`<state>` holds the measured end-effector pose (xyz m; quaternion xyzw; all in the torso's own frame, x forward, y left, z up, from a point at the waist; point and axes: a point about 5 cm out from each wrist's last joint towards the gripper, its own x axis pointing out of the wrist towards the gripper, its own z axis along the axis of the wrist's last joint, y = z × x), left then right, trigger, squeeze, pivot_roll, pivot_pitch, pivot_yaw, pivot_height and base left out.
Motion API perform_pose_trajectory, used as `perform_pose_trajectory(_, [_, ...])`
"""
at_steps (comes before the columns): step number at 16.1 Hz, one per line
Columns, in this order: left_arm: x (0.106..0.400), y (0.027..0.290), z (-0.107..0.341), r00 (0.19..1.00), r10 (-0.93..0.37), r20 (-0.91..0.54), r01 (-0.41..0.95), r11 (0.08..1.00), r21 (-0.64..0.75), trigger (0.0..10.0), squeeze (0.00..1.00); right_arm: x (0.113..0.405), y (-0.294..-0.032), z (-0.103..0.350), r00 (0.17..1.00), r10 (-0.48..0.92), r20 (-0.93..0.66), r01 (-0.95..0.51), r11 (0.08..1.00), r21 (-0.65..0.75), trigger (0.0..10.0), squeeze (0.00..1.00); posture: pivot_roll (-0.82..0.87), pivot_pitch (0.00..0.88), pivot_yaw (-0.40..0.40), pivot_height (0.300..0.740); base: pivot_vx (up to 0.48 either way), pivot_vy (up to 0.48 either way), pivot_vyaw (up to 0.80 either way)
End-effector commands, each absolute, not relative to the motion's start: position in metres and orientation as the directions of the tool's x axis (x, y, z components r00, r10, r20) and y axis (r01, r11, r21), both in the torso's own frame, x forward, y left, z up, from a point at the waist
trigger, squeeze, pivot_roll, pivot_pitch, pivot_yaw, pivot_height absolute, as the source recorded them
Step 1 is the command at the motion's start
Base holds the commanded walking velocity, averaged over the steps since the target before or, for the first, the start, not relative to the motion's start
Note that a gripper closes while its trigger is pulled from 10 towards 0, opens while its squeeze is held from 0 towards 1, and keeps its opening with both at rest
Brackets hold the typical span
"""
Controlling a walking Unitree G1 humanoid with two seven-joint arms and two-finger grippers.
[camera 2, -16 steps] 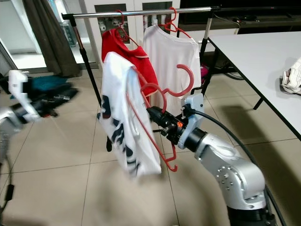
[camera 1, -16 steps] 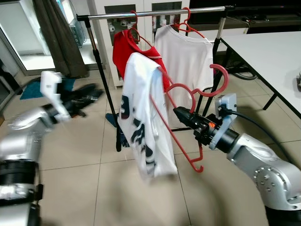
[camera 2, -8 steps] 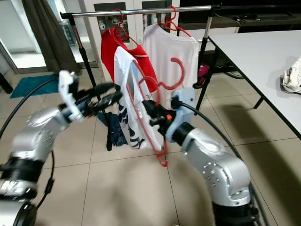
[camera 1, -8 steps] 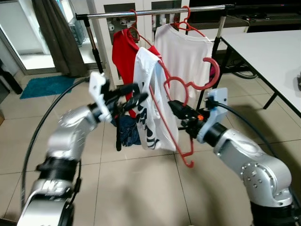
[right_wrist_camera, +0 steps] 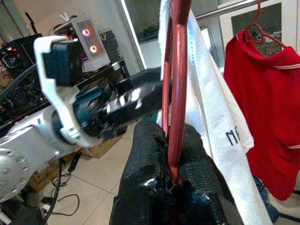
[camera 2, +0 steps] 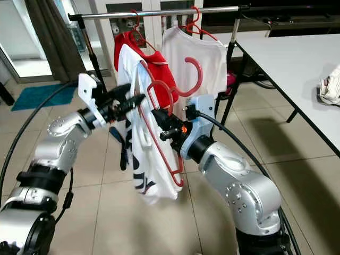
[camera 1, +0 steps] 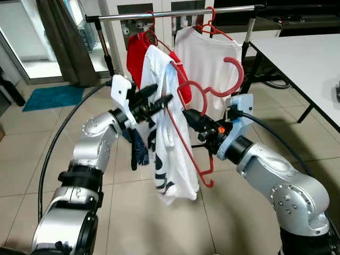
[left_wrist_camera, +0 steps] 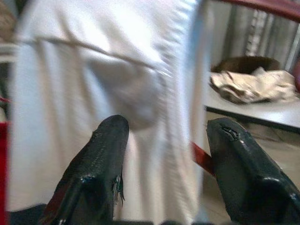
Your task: Hang hanger
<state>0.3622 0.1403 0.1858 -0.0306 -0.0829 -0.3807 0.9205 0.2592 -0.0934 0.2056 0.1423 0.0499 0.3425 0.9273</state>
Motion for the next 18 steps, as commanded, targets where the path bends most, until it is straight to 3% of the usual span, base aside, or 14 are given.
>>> perform_pose_trajectory(1, [0.3657,0.144,0.1913,0.718,-0.669,0.194,0.679,0.734,0.021,0.0,0.0,0.2553,-0.091,0.2163,0.747,0.663,0.05,-0.647,0.708,0.285,0.0,0.0,-0.2,0.0,0.089,0.74,0.0,0.0,0.0])
perform_pose_trajectory(18, [0.3662,0.1475,0.1851,0.744,-0.64,0.193,0.642,0.765,0.061,0.0,0.0,0.2563,-0.0924,0.2172,0.763,0.645,0.048,-0.626,0.719,0.303,0.0,0.0,-0.2,0.0,0.082,0.74,0.0,0.0,0.0])
